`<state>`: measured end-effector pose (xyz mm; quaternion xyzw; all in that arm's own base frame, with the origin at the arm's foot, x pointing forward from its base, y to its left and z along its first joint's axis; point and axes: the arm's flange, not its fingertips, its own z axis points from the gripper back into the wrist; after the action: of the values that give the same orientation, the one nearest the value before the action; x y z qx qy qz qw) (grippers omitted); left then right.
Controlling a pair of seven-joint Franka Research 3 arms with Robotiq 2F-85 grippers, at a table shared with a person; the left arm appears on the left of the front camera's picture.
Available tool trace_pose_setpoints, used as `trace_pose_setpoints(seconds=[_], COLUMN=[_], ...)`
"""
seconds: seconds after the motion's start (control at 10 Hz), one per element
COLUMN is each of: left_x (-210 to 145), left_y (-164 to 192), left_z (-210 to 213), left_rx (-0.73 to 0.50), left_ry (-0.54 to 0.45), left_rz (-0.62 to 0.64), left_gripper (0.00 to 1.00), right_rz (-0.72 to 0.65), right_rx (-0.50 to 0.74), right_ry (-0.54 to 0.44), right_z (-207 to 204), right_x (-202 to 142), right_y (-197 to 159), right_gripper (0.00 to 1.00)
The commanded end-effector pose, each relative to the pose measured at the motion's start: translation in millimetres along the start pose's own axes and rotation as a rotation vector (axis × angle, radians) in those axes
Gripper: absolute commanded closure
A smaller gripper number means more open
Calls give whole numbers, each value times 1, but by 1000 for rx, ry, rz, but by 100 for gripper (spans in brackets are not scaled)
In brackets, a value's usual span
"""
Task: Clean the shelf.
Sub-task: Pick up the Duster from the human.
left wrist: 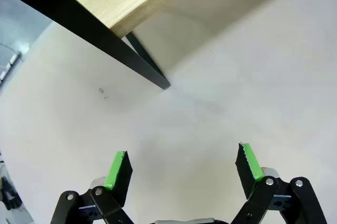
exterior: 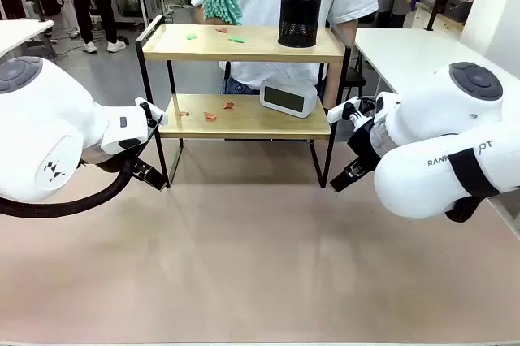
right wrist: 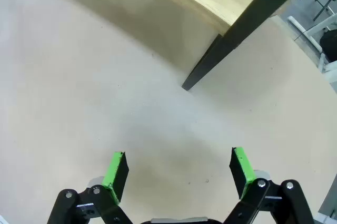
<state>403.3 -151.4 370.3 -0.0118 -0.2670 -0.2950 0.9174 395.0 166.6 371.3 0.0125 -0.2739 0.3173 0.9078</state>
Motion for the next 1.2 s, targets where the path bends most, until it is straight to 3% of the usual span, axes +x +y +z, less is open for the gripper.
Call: trace_pose_setpoints(seconds=[0.0,1.0,1.1], left_x=[0,0,0], left_y=[0,0,0], left_z=[0,0,0], left_rx=[0,0,0], left_ry=[0,0,0], left_rz=[0,0,0], left_gripper=[0,0,0], right_rz=[0,1,11], right_rx=[0,0,42], right_ry=[0,0,114], right_z=[0,0,8], right_x=[0,0,9], right_y=[0,0,-1], right_gripper=[0,0,0])
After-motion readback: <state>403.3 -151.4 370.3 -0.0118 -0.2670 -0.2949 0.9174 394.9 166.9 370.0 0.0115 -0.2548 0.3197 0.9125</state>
